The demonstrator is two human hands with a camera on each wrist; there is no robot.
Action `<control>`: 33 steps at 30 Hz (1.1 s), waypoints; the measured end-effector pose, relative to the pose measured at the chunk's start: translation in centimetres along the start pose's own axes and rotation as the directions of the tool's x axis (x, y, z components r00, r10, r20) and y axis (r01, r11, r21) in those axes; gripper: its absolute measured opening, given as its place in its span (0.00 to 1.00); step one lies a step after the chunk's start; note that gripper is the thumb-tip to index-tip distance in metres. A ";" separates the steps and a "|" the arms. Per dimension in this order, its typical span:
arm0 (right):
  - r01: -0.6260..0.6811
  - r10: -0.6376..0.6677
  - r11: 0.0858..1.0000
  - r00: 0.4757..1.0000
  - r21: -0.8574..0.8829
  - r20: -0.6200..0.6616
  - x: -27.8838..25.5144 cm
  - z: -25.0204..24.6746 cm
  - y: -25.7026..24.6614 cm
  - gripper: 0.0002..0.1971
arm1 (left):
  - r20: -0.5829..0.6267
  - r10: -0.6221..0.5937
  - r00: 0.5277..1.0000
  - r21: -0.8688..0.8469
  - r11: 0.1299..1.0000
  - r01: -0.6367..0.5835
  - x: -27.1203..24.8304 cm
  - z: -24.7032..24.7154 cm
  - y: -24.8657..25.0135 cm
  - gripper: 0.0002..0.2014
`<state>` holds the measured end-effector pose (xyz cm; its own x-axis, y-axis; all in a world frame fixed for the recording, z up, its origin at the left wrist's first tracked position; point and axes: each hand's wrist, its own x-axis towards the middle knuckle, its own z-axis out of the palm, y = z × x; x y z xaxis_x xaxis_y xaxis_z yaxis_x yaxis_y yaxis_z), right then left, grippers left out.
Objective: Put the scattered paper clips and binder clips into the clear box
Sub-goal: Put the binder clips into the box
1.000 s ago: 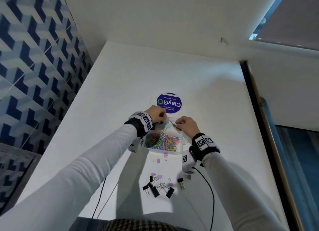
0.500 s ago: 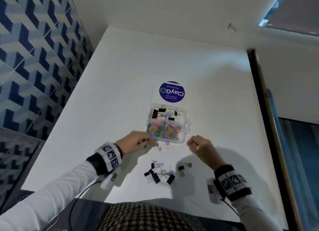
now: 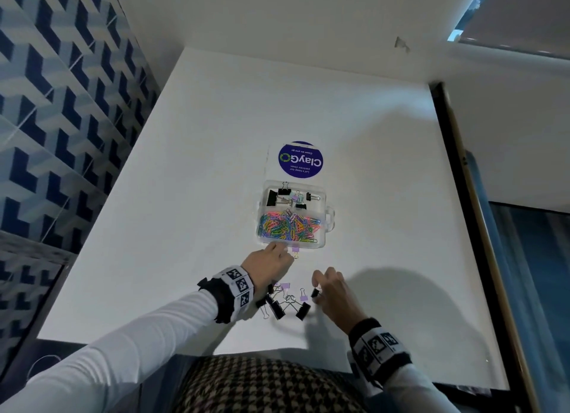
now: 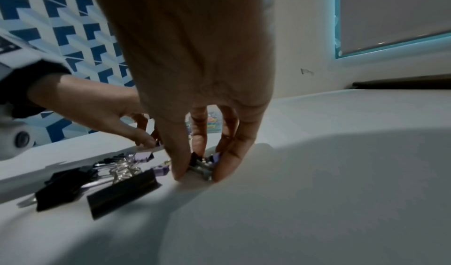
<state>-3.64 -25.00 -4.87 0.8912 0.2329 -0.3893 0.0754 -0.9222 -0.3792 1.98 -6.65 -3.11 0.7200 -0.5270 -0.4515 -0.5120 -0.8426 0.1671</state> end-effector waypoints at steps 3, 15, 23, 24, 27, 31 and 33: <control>0.053 -0.053 0.998 0.999 -0.041 -0.005 0.0 0.1 0.0 0.14 | -0.010 0.015 1.000 -0.093 0.996 -0.015 -0.3 0.9 -0.9 0.19; 0.247 -0.249 0.946 0.968 -0.209 0.017 0.4 0.2 0.4 0.29 | 0.112 0.087 0.990 -0.383 0.923 -0.037 -1.8 1.0 -2.6 0.11; 0.261 -0.258 0.965 0.964 0.039 -0.067 1.3 0.9 1.7 0.19 | 0.158 0.230 0.960 -0.150 0.967 -0.207 -1.3 1.6 -1.4 0.11; 0.225 -0.213 0.961 0.973 0.163 -0.089 1.5 0.7 1.7 0.18 | 0.180 0.221 0.959 -0.151 0.969 -0.195 -1.5 1.5 -1.4 0.14; 0.024 -0.045 0.853 0.999 0.521 0.027 1.4 -0.4 1.7 0.16 | 0.182 0.273 0.945 -0.092 0.961 -0.260 -1.3 1.3 -0.9 0.13; -0.041 -0.013 0.830 0.996 0.557 0.091 1.2 -0.6 1.0 0.10 | 0.202 0.359 0.911 0.005 0.930 -0.368 -1.3 0.9 -0.4 0.13; 0.061 -0.078 0.893 0.997 0.445 0.021 1.0 -0.2 0.5 0.07 | 0.202 0.343 0.917 0.019 0.935 -0.354 -1.3 0.8 -0.4 0.14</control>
<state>-2.60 -25.25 -5.32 0.8727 0.3110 -0.3764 -0.0777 -0.6725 -0.7360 0.86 -5.50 -3.26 0.3897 -0.7503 -0.5340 -0.7428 -0.5988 0.2993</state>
